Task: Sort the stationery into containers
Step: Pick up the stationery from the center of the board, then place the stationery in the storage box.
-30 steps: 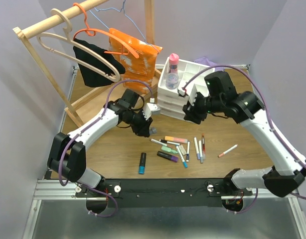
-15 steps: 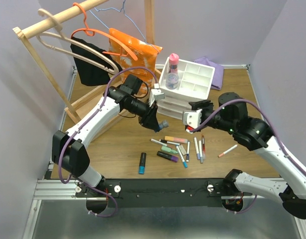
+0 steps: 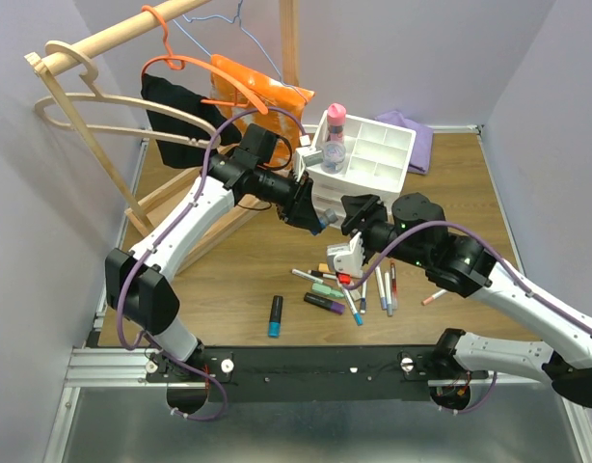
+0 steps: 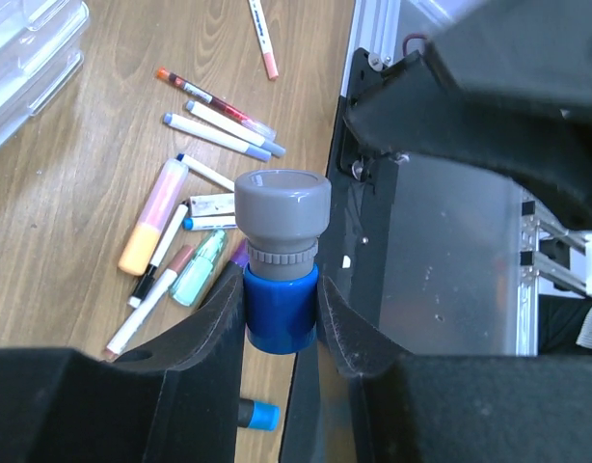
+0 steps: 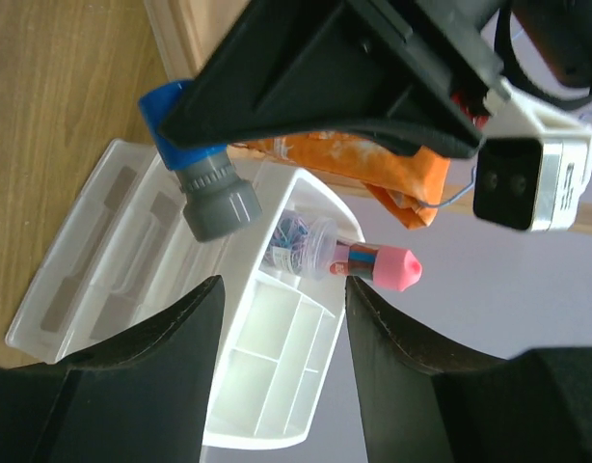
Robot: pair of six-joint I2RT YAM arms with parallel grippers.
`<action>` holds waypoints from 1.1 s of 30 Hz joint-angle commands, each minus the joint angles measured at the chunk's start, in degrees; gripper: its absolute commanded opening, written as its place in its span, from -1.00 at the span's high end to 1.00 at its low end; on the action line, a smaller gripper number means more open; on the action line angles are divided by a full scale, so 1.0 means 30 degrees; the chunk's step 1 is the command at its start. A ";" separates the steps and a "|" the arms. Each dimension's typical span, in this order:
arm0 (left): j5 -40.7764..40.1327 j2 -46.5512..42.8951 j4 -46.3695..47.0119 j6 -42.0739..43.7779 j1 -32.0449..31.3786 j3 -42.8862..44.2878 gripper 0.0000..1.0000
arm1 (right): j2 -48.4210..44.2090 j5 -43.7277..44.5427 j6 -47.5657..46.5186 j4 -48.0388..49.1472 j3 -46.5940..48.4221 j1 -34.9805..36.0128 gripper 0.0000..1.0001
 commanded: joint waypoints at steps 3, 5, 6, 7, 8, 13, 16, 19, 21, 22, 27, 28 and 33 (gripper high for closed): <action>0.0969 0.0261 0.1083 -0.1516 -0.0152 0.0317 0.87 | -0.0472 0.0487 -0.2248 0.1680 -0.1448 0.1171 -0.22; 0.1145 0.0261 0.1317 -0.1813 -0.0152 0.0229 0.86 | -0.0299 0.0603 -0.2279 0.1625 -0.1568 0.1494 -0.22; 0.1204 0.0232 0.1405 -0.1872 -0.0152 0.0229 0.87 | -0.0181 0.0836 -0.2221 0.1479 -0.1481 0.1611 -0.22; 0.1291 0.0203 0.1522 -0.1989 -0.0152 0.0200 0.87 | -0.0064 0.0983 -0.2162 0.1449 -0.1480 0.1786 -0.23; 0.1350 0.0144 0.1726 -0.2222 -0.0181 0.0199 0.87 | 0.0257 0.1129 -0.2133 0.1420 -0.1393 0.1846 -0.23; 0.1585 -0.0003 0.2050 -0.2576 -0.0181 0.0025 0.87 | 0.0932 0.1686 -0.2103 0.2326 -0.1480 0.1992 -0.23; 0.1761 -0.0090 0.2197 -0.2722 -0.0210 -0.0151 0.87 | 0.1489 0.2126 -0.2074 0.2503 -0.1392 0.2139 -0.23; 0.1849 -0.0208 0.2168 -0.2722 -0.0239 -0.0268 0.87 | 0.1811 0.2361 -0.2073 0.2708 -0.1450 0.2169 -0.22; 0.1907 -0.0296 0.2255 -0.2751 -0.0210 -0.0357 0.87 | 0.1900 0.2391 -0.2045 0.2795 -0.1480 0.2198 -0.17; 0.1936 -0.0296 0.2256 -0.2810 -0.0239 -0.0415 0.86 | 0.1929 0.2420 -0.2015 0.2854 -0.1509 0.2227 -0.14; 0.2024 -0.0238 0.2256 -0.2810 -0.0210 -0.0416 0.86 | 0.2018 0.2713 -0.1928 0.3293 -0.1714 0.2315 0.29; 0.2054 -0.0237 0.2256 -0.2810 -0.0210 -0.0387 0.85 | 0.2047 0.2713 -0.1898 0.3294 -0.1714 0.2315 0.40; 0.0710 -0.0296 0.1150 -0.0743 -0.0210 0.0139 0.41 | 0.1726 0.2771 -0.1431 0.3032 -0.1802 0.2344 0.84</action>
